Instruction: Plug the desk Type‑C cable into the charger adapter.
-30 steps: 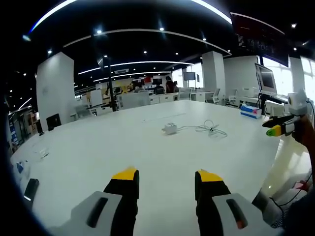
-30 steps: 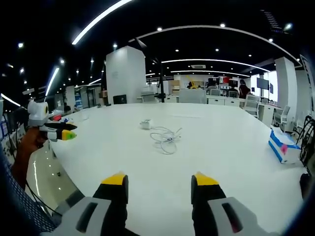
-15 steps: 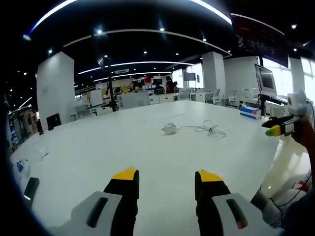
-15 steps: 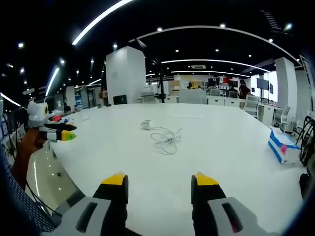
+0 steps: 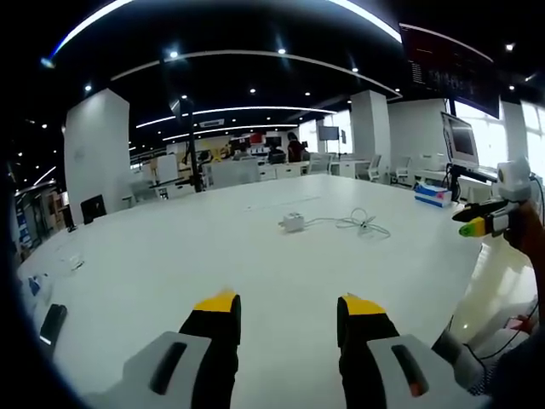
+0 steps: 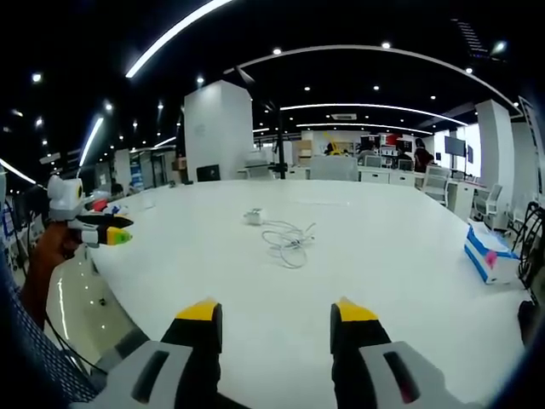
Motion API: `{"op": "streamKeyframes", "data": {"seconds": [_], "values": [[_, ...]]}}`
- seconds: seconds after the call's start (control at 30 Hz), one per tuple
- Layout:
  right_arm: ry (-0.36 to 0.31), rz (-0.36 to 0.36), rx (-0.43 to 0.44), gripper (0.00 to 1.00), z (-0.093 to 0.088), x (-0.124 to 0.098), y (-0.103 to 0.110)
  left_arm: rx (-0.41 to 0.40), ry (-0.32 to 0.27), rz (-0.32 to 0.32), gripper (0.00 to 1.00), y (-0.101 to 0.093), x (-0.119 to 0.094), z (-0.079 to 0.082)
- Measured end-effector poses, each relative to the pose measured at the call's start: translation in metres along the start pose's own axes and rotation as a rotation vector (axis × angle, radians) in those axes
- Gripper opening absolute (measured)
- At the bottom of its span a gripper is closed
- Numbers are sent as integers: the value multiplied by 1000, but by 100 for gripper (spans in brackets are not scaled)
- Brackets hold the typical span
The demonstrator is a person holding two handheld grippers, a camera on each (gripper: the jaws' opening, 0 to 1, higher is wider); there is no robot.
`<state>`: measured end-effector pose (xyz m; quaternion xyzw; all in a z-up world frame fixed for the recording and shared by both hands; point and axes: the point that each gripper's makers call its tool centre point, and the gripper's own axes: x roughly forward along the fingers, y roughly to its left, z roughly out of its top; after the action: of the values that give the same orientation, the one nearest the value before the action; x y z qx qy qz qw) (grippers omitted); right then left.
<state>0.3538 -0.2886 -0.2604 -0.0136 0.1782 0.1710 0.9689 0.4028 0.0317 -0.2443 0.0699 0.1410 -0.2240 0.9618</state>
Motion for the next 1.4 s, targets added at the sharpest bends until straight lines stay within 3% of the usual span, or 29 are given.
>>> {"op": "streamKeyframes", "data": {"seconds": [1.0,1.4], "values": [[28,23,-24,52,-8,13,8,-7,9,30,45,5,-7,-4],[15,27,-35,52,-2,11,10,-1,11,38,45,8,-7,-3]]}}
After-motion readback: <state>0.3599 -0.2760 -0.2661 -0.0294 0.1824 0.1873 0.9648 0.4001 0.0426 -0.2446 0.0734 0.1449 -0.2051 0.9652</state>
